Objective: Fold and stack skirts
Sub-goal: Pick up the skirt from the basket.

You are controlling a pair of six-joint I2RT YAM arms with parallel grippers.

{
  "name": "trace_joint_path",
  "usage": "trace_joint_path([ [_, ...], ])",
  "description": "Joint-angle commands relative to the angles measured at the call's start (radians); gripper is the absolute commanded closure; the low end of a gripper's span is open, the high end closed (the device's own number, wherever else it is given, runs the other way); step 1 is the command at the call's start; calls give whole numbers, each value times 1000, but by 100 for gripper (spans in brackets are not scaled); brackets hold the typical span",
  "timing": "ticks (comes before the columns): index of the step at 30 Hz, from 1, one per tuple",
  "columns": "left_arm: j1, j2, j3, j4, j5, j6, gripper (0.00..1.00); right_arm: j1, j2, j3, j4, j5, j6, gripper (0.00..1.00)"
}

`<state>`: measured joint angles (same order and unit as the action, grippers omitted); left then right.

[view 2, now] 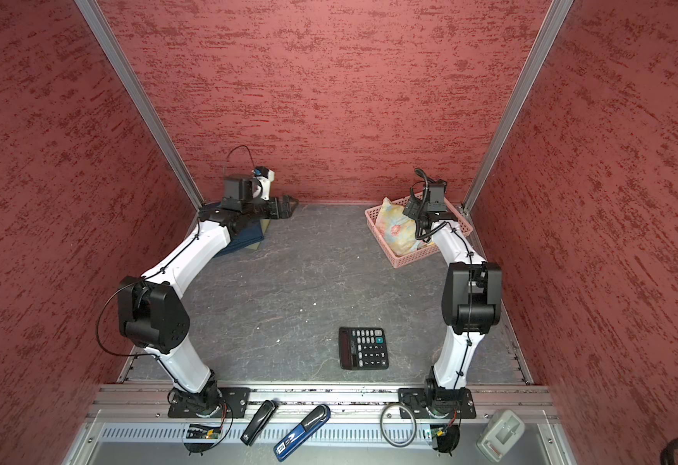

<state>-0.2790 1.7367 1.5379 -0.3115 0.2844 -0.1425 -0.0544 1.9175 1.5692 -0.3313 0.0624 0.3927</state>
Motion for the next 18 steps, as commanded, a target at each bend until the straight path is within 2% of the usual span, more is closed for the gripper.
trace_joint_path([
  [1,-48,-19,-52,49,38,4,0,-36,12,11,-109,-60,17,9],
  [7,-122,-8,-114,50,49,-27,0,-40,51,-31,-127,-56,-25,15],
  [10,-136,-8,-130,55,54,-46,0,-41,101,-6,-141,-80,-41,26],
  [14,-140,-22,-144,65,69,-66,0,-40,167,70,-197,-96,-68,60],
  [15,-140,-28,-146,67,66,-68,0,-38,171,87,-207,-100,-73,74],
  [16,-140,-36,-148,65,64,-71,0,-38,167,105,-213,-93,-78,93],
  [17,-140,-44,-148,62,62,-71,0,-34,149,123,-209,-84,-81,100],
  [18,-138,-51,-149,58,63,-71,0,-30,117,132,-195,-79,-86,100],
])
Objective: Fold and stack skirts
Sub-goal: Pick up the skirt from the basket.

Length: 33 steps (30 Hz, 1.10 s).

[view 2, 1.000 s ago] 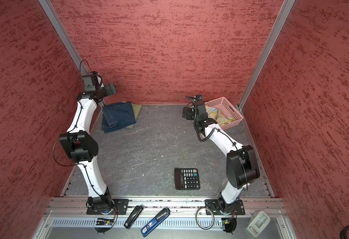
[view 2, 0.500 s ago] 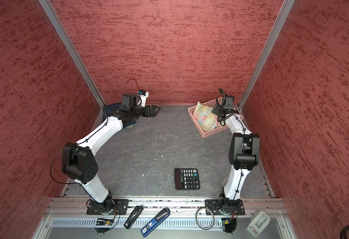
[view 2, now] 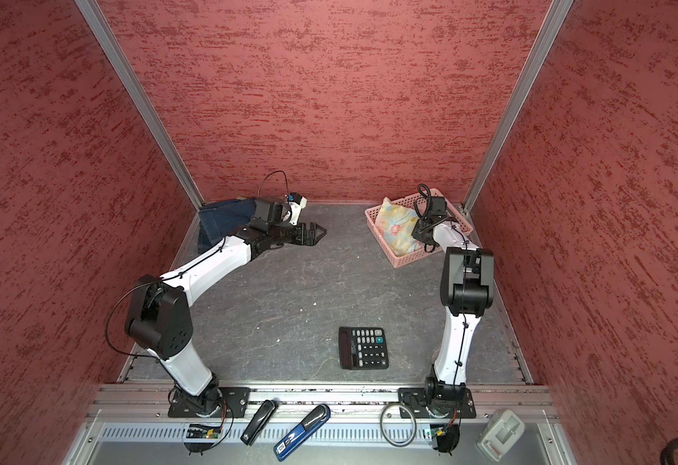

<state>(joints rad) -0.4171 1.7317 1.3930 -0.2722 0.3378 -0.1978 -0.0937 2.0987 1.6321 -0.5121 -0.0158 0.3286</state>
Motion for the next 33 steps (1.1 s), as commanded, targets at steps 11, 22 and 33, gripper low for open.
trace_joint_path([
  [11,88,-199,-150,89,8,-142,0,251,-414,273,116,-4,-144,100],
  [22,204,-446,-347,86,-41,-236,0,637,-454,484,72,54,-198,100],
  [33,390,-643,-459,-9,-40,-281,0,657,-524,254,78,-12,-106,100],
])
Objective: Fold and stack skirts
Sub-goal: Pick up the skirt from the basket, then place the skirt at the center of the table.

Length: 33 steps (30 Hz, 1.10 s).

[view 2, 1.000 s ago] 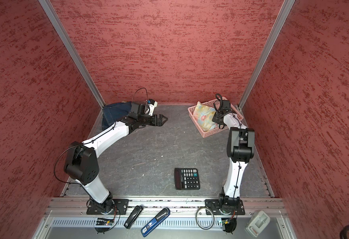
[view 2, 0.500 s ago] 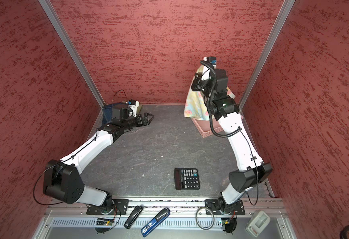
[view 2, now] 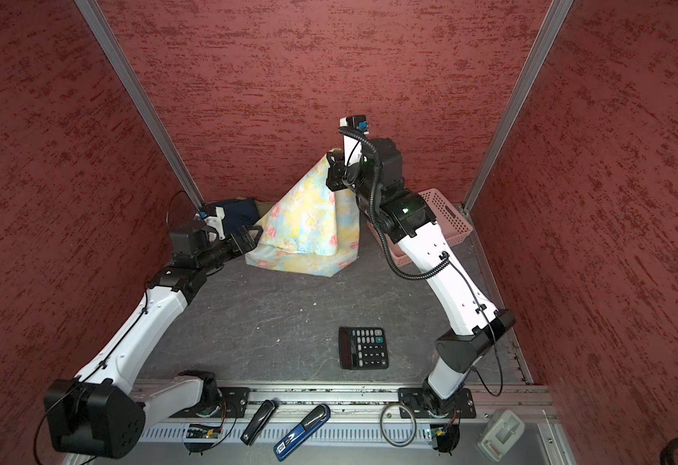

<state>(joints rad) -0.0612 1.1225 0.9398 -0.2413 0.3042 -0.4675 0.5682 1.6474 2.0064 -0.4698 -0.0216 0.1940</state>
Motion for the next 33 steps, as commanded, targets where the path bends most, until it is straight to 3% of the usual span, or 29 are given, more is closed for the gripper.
trace_joint_path([
  [1,44,-45,-6,-48,-8,-11,0,-6,-107,-198,51,-7,38,100],
  [6,76,-63,8,-76,-1,-5,0,-10,-315,-727,153,-172,145,100],
  [9,75,-44,31,-86,16,-4,0,-8,-438,-959,197,-241,244,100],
  [12,65,-9,34,-67,29,-15,0,-8,-523,-1066,236,-276,293,100],
  [15,40,61,45,-64,28,-20,1,-10,-477,-1034,213,-248,265,99],
  [19,26,124,62,-105,12,-25,1,-33,-285,-850,227,-292,261,100],
  [22,52,148,90,-178,11,-20,1,-36,-77,-615,229,-332,261,100],
  [29,178,140,123,-315,34,-5,2,-19,304,52,121,-457,254,100],
  [33,214,108,127,-327,41,-5,2,-4,469,528,-22,-476,252,100],
])
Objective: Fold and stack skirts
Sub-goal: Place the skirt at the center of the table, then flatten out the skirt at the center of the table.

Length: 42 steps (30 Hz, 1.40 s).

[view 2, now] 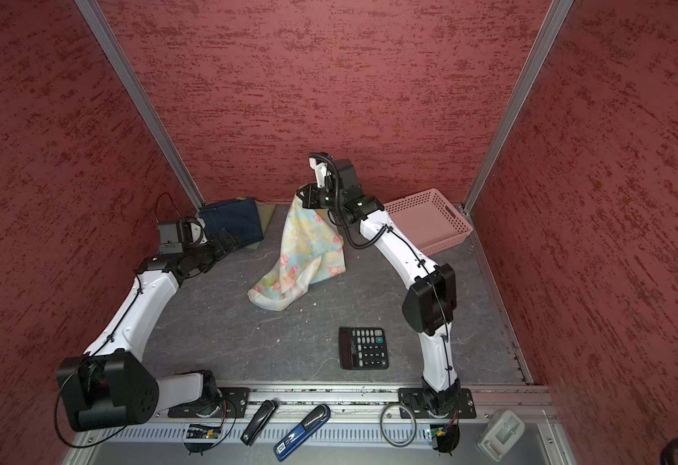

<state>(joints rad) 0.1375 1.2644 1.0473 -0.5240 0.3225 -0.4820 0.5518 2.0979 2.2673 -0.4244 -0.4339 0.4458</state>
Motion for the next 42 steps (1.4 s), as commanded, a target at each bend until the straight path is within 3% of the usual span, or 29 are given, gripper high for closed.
trace_joint_path([
  [1,22,-41,20,-44,24,8,2,12,64,402,-103,-75,14,100],
  [3,32,-49,25,-43,28,4,2,12,104,566,-135,-81,49,100],
  [6,34,-49,38,-41,30,3,2,13,21,491,-108,-77,80,100],
  [9,30,-38,45,-31,38,-4,2,11,-172,149,-38,-19,84,100],
  [11,22,-30,43,-21,38,-7,2,0,-356,-221,122,27,128,100],
  [13,8,-17,42,-17,35,-9,2,-15,-478,-446,197,38,153,100],
  [19,-26,29,38,2,20,-16,1,-16,-623,-985,244,-89,98,100],
  [21,-37,54,44,11,21,-22,1,-16,-639,-1136,242,-50,101,95],
  [22,-49,64,49,17,16,-26,1,-15,-640,-1184,226,-27,80,88],
  [26,-99,122,70,39,-19,-25,1,-18,-639,-1196,101,80,-25,43],
  [29,-148,193,103,33,-61,-9,0,-38,-677,-1163,73,151,-54,25],
  [34,-253,321,195,33,-134,88,0,-93,-666,-1154,95,178,-49,23],
  [38,-347,458,296,97,-143,247,1,-111,-650,-1201,155,142,-23,24],
  [42,-372,628,436,154,-36,386,4,-119,-674,-1246,209,100,-27,24],
])
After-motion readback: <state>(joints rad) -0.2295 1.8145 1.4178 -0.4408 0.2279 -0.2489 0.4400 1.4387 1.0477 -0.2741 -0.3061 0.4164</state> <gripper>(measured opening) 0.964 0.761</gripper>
